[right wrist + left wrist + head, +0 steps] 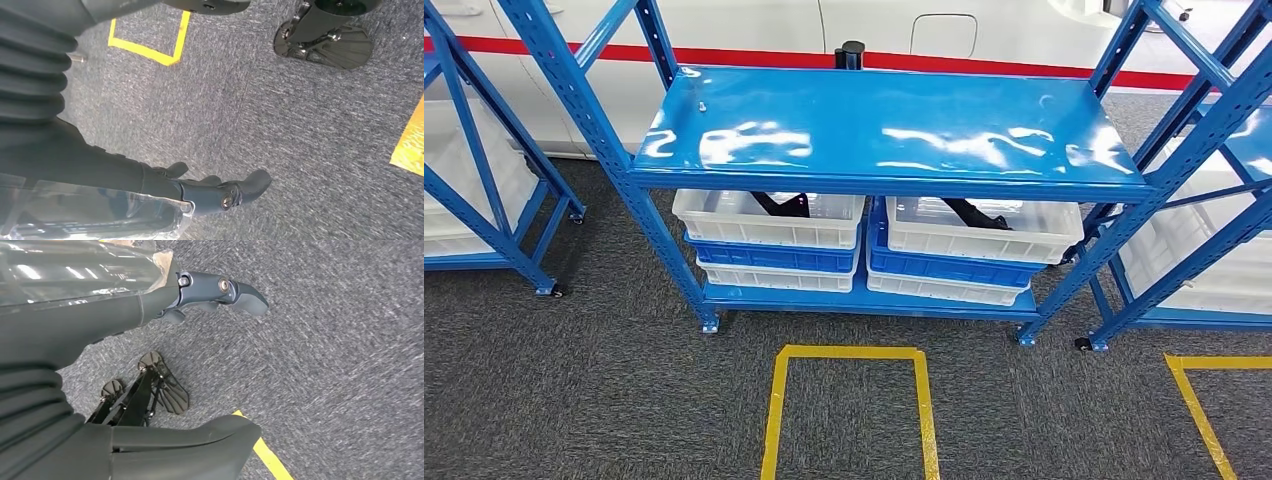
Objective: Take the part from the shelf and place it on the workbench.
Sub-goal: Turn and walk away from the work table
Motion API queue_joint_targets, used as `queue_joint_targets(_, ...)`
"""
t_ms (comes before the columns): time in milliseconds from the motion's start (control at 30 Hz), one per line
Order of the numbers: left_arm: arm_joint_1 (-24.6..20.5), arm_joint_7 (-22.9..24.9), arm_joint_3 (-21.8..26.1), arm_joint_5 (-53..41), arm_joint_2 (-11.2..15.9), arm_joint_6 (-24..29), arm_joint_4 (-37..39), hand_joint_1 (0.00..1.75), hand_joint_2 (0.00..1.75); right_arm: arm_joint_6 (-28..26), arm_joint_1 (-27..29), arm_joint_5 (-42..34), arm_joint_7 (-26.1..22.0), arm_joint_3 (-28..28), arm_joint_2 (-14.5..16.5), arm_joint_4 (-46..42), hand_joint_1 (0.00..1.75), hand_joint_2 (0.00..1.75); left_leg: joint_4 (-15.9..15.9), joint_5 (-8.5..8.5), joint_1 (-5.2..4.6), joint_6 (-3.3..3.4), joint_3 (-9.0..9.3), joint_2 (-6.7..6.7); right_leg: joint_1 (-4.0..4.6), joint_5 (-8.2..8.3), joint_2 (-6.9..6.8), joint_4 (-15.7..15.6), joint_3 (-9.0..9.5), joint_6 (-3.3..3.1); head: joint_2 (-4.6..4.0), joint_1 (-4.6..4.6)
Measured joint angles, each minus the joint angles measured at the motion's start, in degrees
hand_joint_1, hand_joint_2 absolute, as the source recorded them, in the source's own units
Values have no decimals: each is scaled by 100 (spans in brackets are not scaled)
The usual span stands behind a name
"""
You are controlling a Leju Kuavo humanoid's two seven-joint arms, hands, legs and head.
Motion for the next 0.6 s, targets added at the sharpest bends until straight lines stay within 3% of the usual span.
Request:
queue_joint_targets(200, 61, 192, -230, 29, 79, -156, 0, 0, 175, -156, 46, -129, -160, 127, -17, -37, 0, 175, 0, 8, 14, 9, -3, 0, 13, 5, 0, 5, -10, 31, 0, -2)
queue_joint_targets(600, 612, 540, -1730, -204, 363, -849, 0, 0, 175, 290, 516, -1698, -275, 748, -173, -290, 0, 175, -1, 9, 38, 8, -16, 0, 34, 2, 1, 17, -30, 28, 0, -1)
